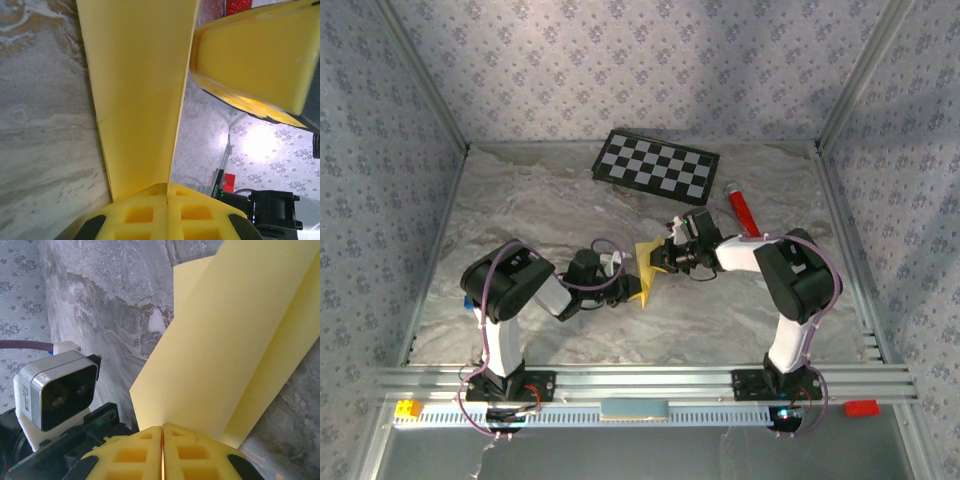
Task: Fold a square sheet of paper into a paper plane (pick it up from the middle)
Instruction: Fold the wing for the fifth time at the center of the table.
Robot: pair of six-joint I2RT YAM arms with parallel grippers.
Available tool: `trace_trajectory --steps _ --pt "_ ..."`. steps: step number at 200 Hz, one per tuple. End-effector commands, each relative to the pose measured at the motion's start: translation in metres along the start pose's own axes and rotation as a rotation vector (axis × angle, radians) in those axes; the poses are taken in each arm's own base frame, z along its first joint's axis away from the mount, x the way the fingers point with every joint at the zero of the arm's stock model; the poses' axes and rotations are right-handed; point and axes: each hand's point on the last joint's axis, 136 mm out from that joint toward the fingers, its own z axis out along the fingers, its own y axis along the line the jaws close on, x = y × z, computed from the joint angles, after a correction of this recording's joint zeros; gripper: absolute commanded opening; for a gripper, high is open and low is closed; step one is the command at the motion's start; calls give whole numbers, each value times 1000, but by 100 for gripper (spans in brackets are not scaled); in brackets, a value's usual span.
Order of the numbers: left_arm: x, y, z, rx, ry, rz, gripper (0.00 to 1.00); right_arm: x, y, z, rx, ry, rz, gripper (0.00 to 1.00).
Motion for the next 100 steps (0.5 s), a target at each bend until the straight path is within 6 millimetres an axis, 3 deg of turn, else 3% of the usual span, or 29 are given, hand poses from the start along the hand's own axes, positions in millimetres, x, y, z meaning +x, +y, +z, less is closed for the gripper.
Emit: trace_trajectory --steps 1,100 --pt "21 62 -8 -189 30 -125 0 -4 0 4 -14 12 -14 10" --pt "25 82 -14 -256 29 -189 0 -7 -7 8 -10 19 1 11"
